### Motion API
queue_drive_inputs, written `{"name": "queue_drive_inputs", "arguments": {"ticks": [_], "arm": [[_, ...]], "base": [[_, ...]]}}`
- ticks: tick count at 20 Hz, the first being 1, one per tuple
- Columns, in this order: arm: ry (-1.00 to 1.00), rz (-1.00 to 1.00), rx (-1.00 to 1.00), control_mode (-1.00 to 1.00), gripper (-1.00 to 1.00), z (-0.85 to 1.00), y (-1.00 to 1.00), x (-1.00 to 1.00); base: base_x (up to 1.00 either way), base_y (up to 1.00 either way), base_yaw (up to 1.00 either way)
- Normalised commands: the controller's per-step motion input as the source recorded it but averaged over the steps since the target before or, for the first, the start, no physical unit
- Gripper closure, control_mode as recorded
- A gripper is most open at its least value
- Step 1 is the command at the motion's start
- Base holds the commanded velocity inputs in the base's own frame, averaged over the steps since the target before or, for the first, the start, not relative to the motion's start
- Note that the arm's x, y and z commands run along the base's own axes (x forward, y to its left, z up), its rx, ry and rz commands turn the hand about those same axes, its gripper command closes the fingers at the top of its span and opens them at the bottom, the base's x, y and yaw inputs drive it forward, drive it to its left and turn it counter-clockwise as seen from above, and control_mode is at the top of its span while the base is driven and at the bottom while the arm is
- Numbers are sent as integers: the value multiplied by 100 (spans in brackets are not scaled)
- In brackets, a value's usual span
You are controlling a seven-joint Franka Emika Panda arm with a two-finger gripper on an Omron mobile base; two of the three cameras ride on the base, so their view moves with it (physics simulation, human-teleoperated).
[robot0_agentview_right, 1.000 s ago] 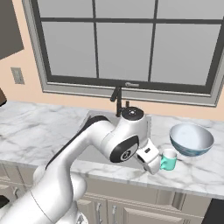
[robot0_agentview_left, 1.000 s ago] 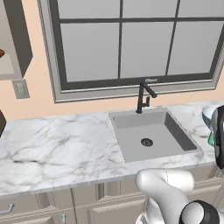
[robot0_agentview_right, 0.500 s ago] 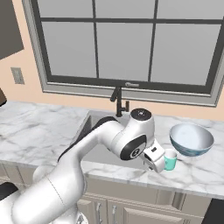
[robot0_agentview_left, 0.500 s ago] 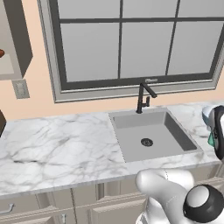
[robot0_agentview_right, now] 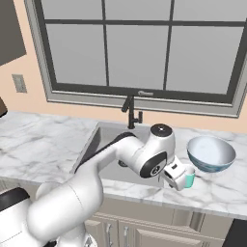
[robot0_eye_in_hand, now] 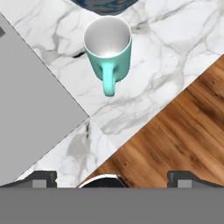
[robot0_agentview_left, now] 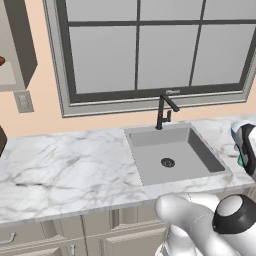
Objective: Pick the mug and place it in the sink. Pick the bowl and place it in the open cabinet and then close the cabinet.
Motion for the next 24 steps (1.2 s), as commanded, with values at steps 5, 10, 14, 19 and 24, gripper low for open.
{"name": "queue_drive_inputs", "arguments": {"ticks": [5,10,14,19,24], "arm": [[0,0,0,-100,-100,-23,-13,24],[0,0,0,-100,-100,-26,-13,25],[0,0,0,-100,-100,-22,-17,23],[0,0,0,-100,-100,-22,-15,25],[0,0,0,-100,-100,-16,-20,25]], "base": [[0,0,0],[0,0,0],[0,0,0],[0,0,0],[0,0,0]]}}
